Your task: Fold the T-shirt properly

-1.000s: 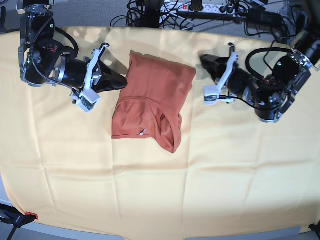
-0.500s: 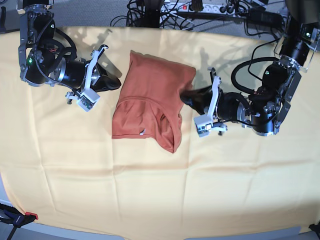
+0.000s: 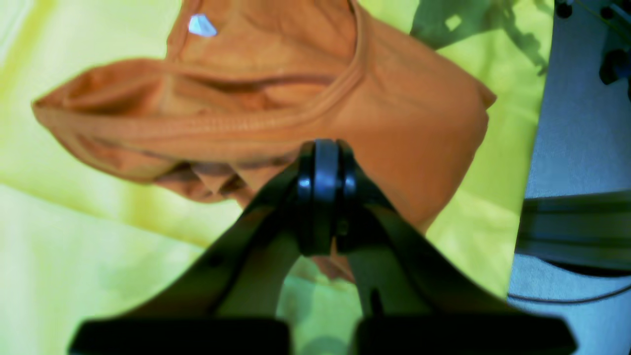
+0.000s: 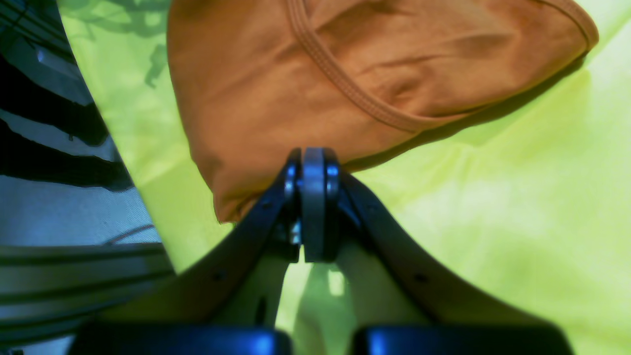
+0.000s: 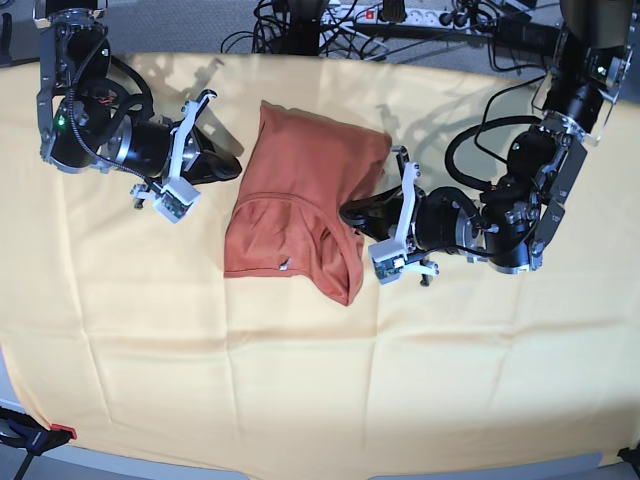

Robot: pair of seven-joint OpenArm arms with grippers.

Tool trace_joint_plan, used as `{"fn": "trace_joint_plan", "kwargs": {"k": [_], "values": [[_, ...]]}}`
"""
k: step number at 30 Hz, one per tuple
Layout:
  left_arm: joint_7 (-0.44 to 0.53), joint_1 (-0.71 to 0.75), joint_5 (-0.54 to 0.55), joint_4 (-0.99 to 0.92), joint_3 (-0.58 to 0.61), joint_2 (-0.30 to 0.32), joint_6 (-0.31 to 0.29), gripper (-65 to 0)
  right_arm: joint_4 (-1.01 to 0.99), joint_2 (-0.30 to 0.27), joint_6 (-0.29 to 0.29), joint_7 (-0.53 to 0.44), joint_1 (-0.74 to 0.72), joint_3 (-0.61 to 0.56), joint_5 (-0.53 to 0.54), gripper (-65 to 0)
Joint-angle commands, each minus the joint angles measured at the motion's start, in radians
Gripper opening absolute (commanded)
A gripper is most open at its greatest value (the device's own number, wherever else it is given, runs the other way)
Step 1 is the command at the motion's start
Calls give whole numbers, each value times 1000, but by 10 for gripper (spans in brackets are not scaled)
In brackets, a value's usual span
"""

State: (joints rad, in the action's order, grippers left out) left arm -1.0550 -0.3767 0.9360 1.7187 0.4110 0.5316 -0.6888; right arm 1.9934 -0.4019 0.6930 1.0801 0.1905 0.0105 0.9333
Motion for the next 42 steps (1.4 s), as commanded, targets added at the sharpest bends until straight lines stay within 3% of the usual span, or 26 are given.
{"fn": "trace_joint_plan", "kwargs": {"k": [1, 9, 14, 19, 25, 32, 37, 42], "values": [[40, -25, -7, 14, -12, 0, 2, -650, 16, -11, 5, -34, -11, 6, 6, -650], [107, -6, -175, -74, -11, -62, 1, -650, 16, -11, 5, -48, -11, 6, 4, -650], [151, 51, -298, -166, -11, -63, 1, -650, 16, -11, 5, -48, -11, 6, 5, -650], [167, 88, -310, -174, -12, -63, 2, -650, 16, -11, 5, -49, -11, 6, 5, -650], [80, 35, -223, -40, -79, -63, 37, -650, 16, -11, 5, -48, -11, 6, 8, -650], [-73, 46, 162, 34, -255, -7, -1, -650, 16, -14, 5, -35, -11, 27, 129, -650], [-146, 144, 339, 52, -349, 38, -9, -650, 16, -14, 5, 18, -10, 128, 307, -650], [-165, 303, 367, 191, -469, 79, -9, -650, 16, -13, 5, 156, 22, 277, 490, -650]]}}
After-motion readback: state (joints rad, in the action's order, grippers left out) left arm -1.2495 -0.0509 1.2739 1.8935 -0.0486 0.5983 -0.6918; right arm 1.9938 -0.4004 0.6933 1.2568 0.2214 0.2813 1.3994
